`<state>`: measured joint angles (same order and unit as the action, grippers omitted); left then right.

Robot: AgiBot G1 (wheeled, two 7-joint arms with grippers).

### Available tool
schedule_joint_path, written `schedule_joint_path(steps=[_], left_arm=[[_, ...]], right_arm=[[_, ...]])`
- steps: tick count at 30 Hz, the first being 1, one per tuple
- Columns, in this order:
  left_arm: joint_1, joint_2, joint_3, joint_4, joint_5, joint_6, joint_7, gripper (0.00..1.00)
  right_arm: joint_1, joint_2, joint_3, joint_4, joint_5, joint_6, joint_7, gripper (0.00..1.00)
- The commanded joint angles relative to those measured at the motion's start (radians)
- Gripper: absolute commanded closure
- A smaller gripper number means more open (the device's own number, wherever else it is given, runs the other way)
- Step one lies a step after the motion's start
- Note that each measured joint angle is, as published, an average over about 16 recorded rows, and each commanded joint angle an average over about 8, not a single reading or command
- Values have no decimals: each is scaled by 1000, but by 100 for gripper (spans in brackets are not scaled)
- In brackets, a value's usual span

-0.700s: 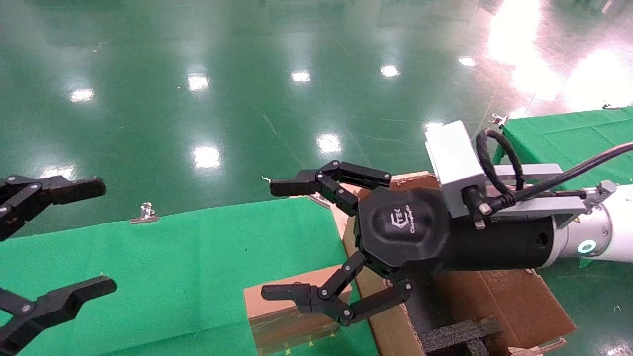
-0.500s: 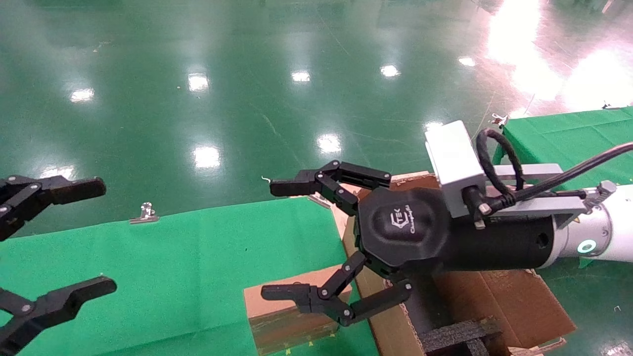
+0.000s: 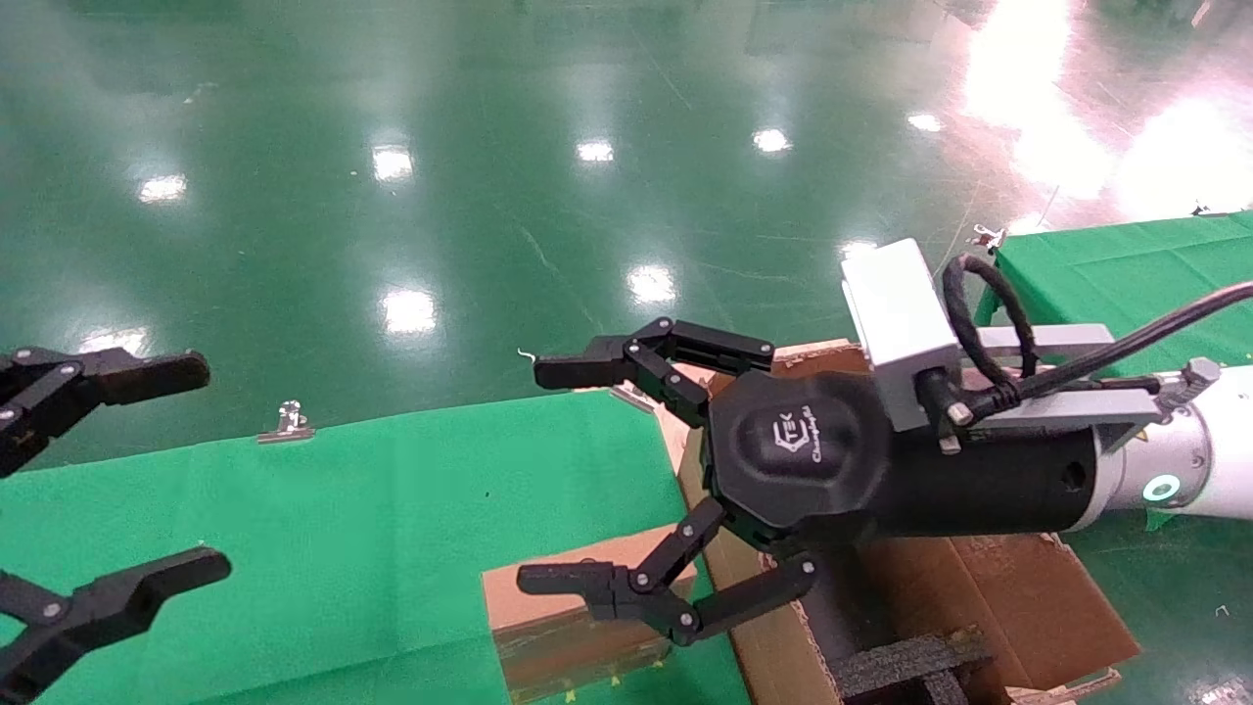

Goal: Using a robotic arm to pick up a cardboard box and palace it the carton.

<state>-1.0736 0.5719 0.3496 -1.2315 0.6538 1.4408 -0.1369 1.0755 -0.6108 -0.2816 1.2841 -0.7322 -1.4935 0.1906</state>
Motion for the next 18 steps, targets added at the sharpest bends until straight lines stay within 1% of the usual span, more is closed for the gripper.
schedule_joint_path(steps=[1, 2, 7, 10, 13, 18], left_arm=[[0, 0, 0, 0, 0, 0, 0, 97], [0, 0, 0, 0, 0, 0, 0, 100], [0, 0, 0, 0, 0, 0, 0, 100], [0, 0, 0, 0, 0, 0, 0, 100], [0, 0, 0, 0, 0, 0, 0, 100], [0, 0, 0, 0, 0, 0, 0, 100]], right_arm=[[0, 0, 0, 0, 0, 0, 0, 0], [0, 0, 0, 0, 0, 0, 0, 0], [0, 2, -2, -2, -9, 3, -1, 0], [10, 5, -17, -3, -45, 6, 5, 0], [37, 3, -48, -5, -112, 6, 19, 0], [119, -27, -127, -21, -273, -14, 52, 0]])
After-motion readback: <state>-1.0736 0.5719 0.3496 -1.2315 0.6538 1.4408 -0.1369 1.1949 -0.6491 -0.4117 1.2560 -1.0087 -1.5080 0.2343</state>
